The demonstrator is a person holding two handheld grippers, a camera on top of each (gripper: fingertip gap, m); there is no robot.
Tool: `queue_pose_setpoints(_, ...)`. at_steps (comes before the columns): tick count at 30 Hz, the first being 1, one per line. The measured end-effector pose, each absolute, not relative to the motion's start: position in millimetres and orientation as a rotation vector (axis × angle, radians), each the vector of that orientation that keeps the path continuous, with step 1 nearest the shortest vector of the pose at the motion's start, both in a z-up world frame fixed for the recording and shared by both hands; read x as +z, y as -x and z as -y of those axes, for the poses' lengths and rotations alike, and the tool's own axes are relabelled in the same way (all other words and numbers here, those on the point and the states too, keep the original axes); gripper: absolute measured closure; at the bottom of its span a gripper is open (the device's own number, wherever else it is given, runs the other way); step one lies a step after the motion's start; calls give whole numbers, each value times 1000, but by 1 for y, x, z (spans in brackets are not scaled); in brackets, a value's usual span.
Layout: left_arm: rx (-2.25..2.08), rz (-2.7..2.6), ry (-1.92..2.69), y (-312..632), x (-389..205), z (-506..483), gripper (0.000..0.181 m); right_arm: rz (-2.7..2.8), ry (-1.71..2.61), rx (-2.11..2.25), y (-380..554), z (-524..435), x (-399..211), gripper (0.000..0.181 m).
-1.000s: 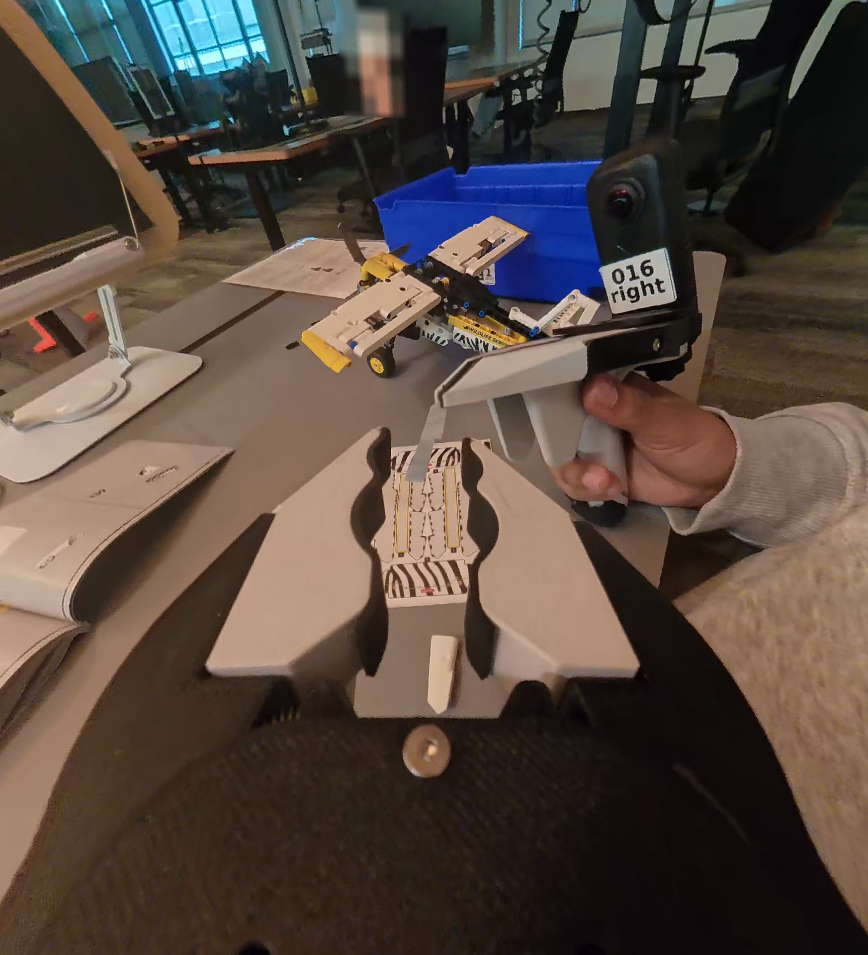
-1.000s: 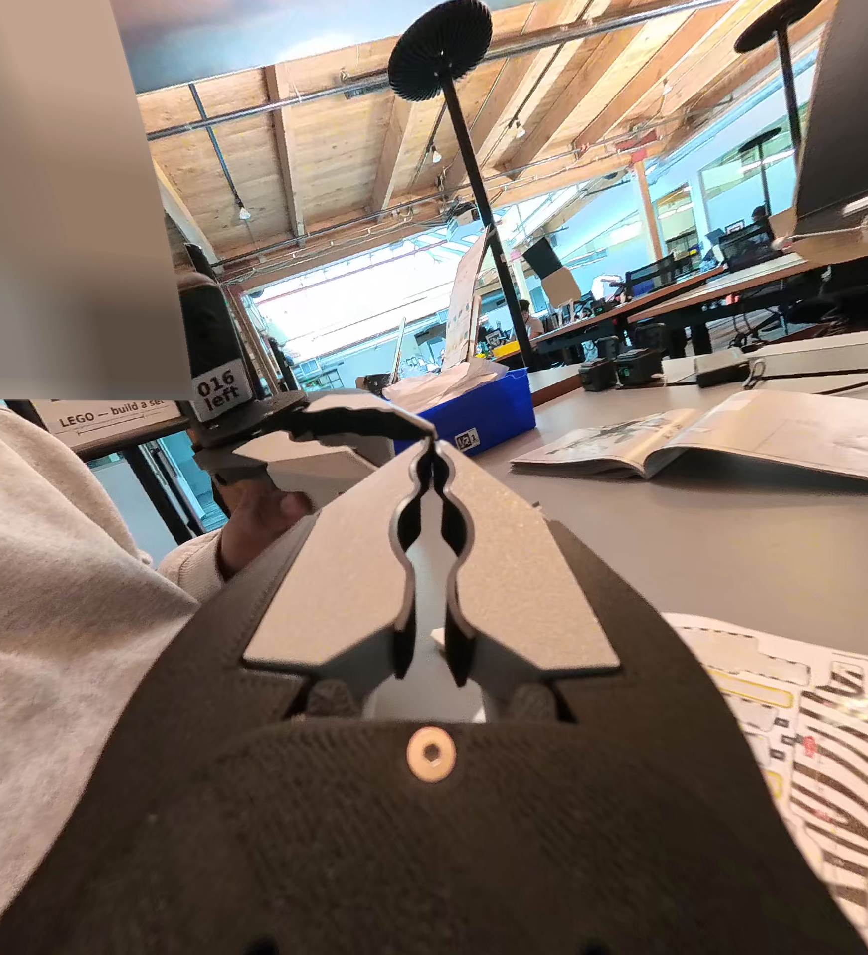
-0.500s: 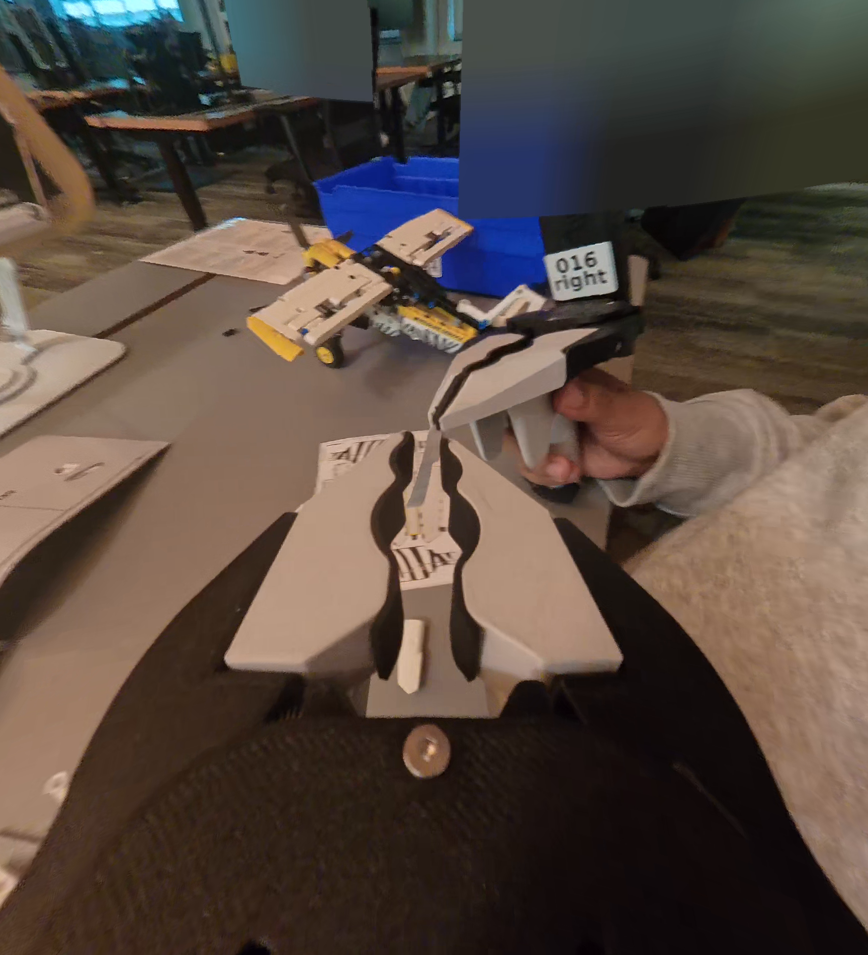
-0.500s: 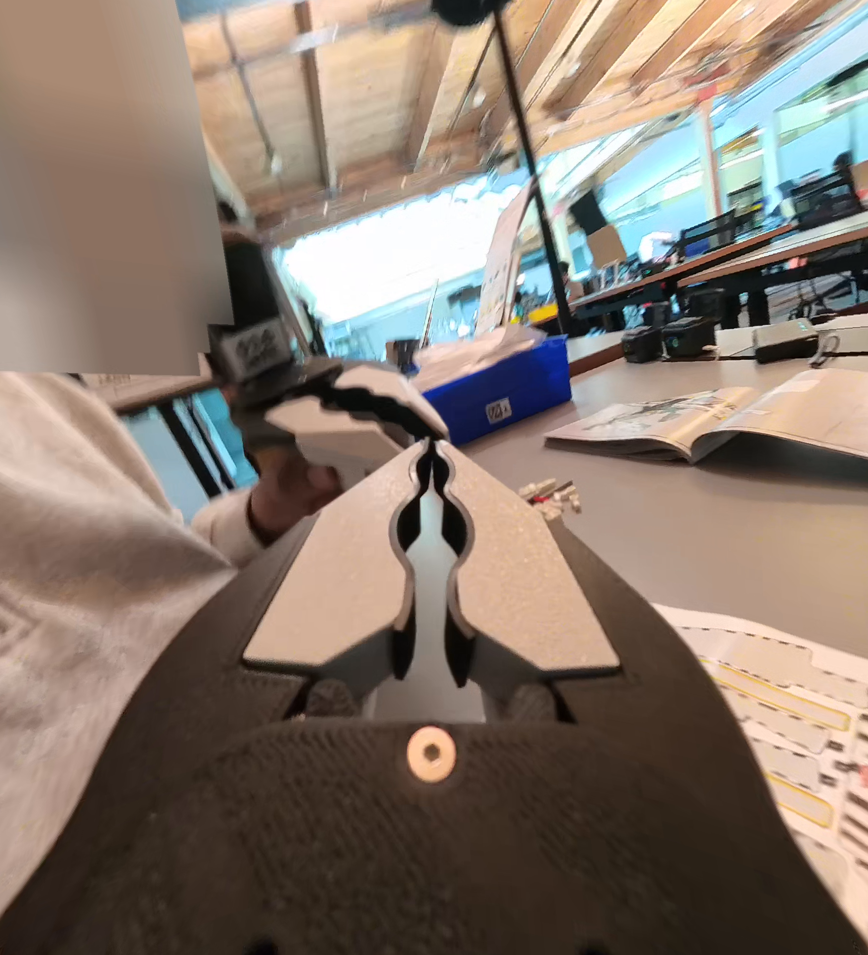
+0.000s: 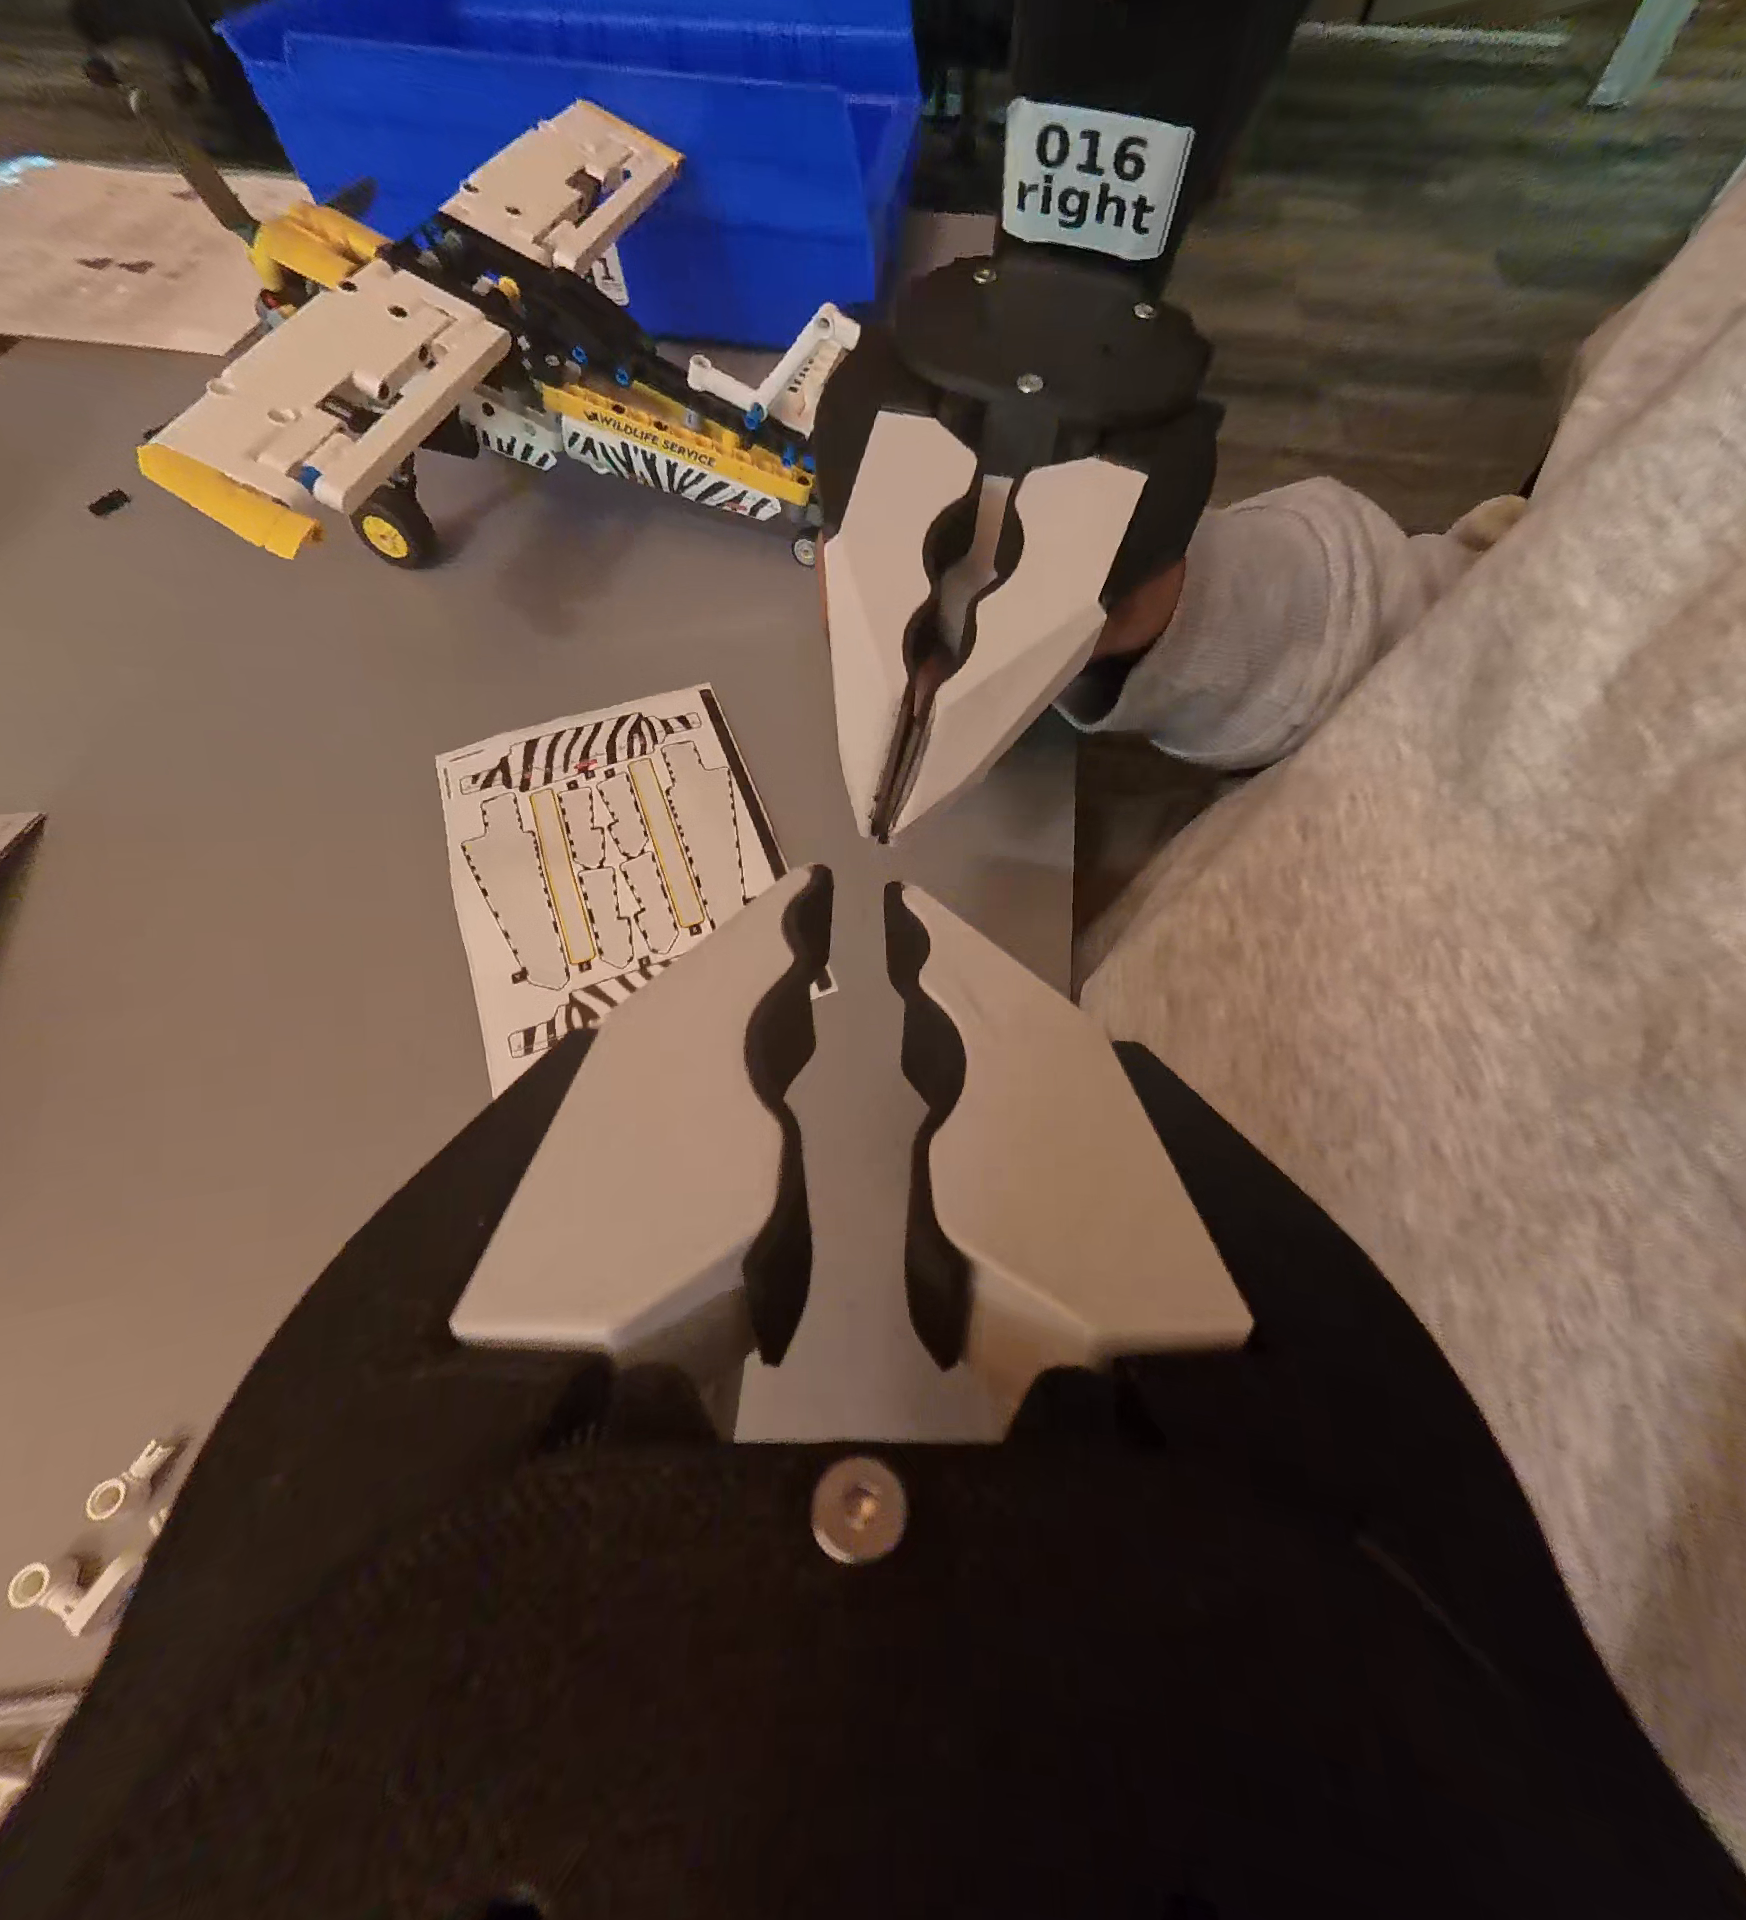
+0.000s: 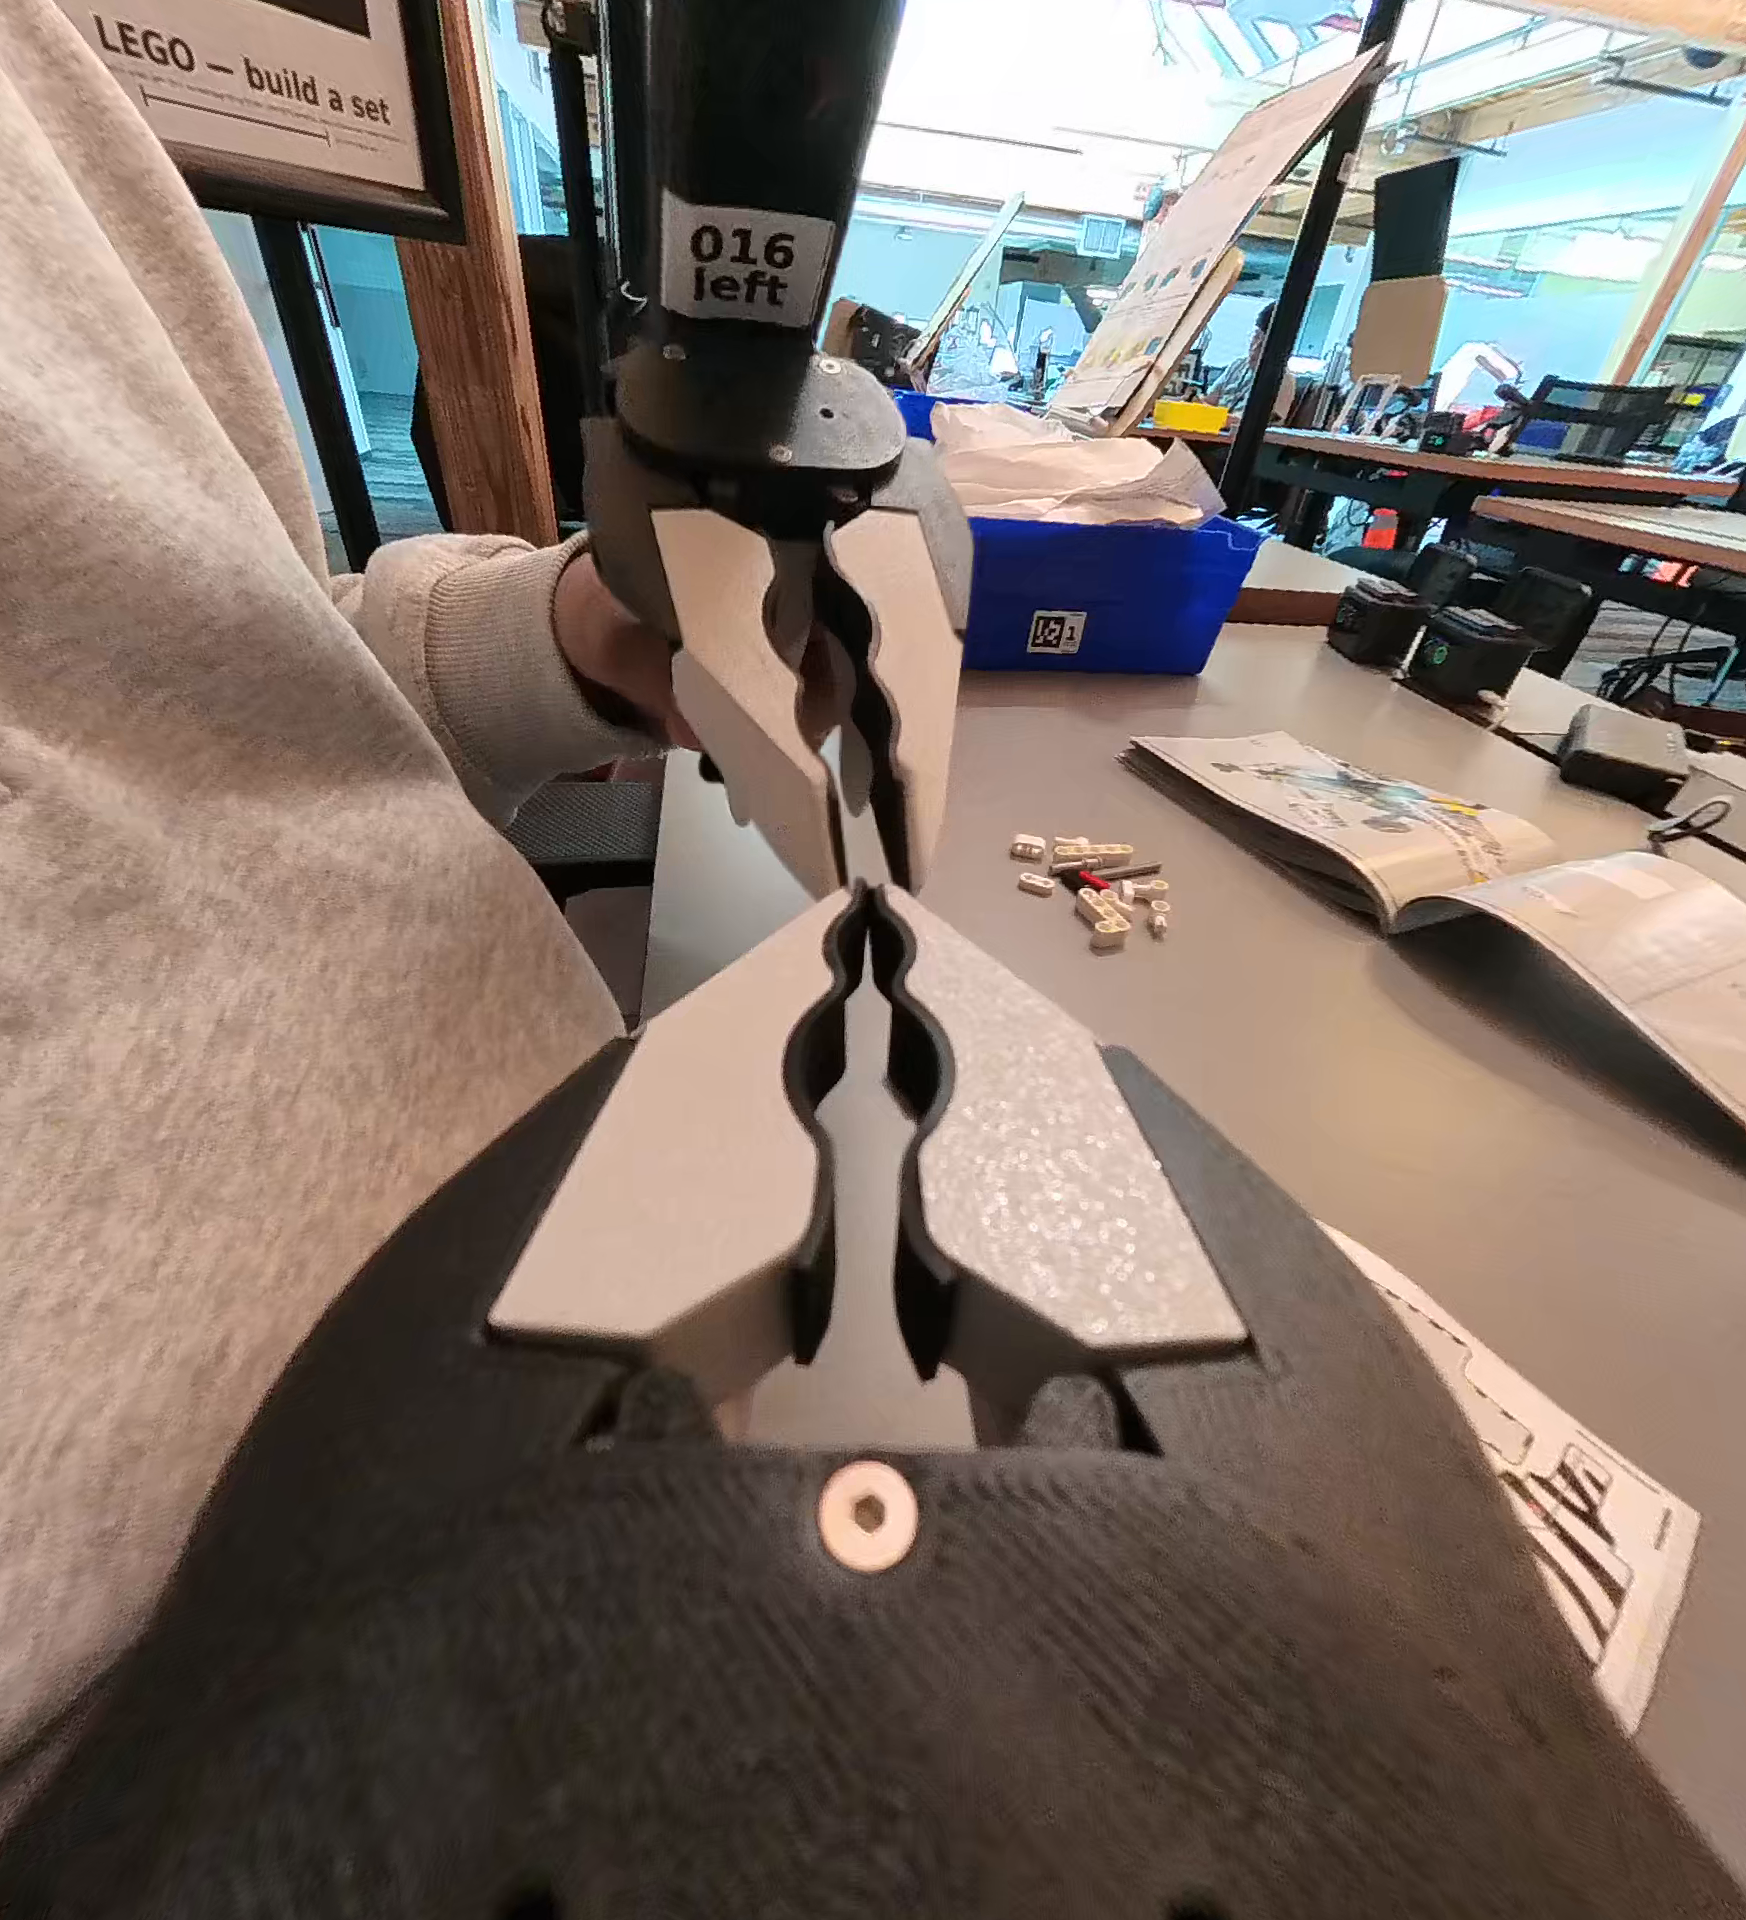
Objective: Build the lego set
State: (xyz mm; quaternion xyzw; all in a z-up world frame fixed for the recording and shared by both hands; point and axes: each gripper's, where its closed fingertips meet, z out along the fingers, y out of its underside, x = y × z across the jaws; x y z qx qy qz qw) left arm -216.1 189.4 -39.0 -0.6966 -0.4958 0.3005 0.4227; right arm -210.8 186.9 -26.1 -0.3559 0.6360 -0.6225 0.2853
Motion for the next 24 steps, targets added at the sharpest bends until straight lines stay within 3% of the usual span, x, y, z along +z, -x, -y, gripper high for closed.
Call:
queue_pose_setpoints(19, 697, 1188, 1743, 214, -39, -199, 181, -1689, 969, -1586, 205, -192, -32, 181)
queue_pose_setpoints(24, 704, 1175, 1732, 211, -36, -196, 181, -1605, 873, -1562, 208, -195, -20, 160)
